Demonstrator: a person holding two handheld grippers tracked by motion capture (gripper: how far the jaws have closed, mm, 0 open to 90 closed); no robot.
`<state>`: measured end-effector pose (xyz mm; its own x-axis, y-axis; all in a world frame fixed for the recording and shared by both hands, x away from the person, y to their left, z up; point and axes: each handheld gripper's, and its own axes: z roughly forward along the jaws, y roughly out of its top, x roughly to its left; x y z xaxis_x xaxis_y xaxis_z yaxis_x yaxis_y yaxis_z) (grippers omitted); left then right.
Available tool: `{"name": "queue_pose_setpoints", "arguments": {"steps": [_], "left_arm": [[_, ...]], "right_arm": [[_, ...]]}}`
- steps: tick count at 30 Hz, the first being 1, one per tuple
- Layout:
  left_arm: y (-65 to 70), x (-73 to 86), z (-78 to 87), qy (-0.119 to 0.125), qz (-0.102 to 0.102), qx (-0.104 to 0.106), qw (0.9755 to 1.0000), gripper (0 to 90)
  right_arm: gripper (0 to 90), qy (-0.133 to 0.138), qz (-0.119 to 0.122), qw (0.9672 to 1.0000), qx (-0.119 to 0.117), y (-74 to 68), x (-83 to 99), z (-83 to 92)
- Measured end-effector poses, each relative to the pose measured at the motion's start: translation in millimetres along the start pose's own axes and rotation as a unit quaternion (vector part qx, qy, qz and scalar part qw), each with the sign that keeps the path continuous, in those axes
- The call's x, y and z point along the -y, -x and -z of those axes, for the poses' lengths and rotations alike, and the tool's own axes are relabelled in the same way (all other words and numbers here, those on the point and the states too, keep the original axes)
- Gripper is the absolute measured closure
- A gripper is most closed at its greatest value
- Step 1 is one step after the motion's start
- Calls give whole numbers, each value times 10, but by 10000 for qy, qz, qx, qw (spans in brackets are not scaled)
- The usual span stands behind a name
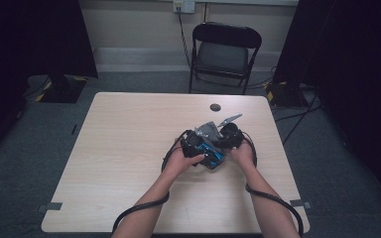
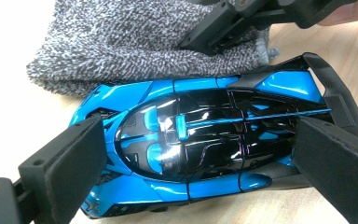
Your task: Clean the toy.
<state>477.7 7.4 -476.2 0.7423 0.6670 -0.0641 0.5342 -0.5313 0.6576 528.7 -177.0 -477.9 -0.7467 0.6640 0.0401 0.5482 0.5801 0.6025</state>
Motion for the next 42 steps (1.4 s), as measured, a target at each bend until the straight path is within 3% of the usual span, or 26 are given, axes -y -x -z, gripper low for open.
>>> {"name": "queue_pose_setpoints", "arguments": {"steps": [7,10,13,17,20,24,27,31,34,37,42], "left_arm": [[-1,-7,-1,-16,9,6,10000,31],[1,-4,0,-13,6,1,10000,31],[2,-7,-1,-22,4,-1,10000,31],[2,-7,-1,-20,4,0,10000,31],[4,-7,0,-27,-5,-10,10000,31],[4,-8,0,-34,-12,-8,10000,32],[4,-9,0,-29,-5,-5,10000,32],[4,-8,0,-26,-6,-4,10000,32],[3,-12,0,-41,-11,-7,10000,32],[4,-10,0,-36,-7,-3,10000,31],[4,-7,0,-26,1,-3,10000,32]], "right_arm": [[763,-119,205,9997,-60,38,46,65],[708,-74,7,9999,-100,69,73,78],[578,-51,-82,9999,132,51,62,95],[535,0,-234,9993,288,43,38,143],[518,197,-420,9986,252,69,39,180],[538,371,-673,9968,215,82,-8,213],[539,323,-670,9967,311,69,-65,183],[545,263,-886,9950,373,76,-108,88],[528,186,-902,9956,178,54,-130,-11],[545,80,-881,9959,205,7,-153,-92],[686,54,-770,9968,198,-24,-150,-134]]}}
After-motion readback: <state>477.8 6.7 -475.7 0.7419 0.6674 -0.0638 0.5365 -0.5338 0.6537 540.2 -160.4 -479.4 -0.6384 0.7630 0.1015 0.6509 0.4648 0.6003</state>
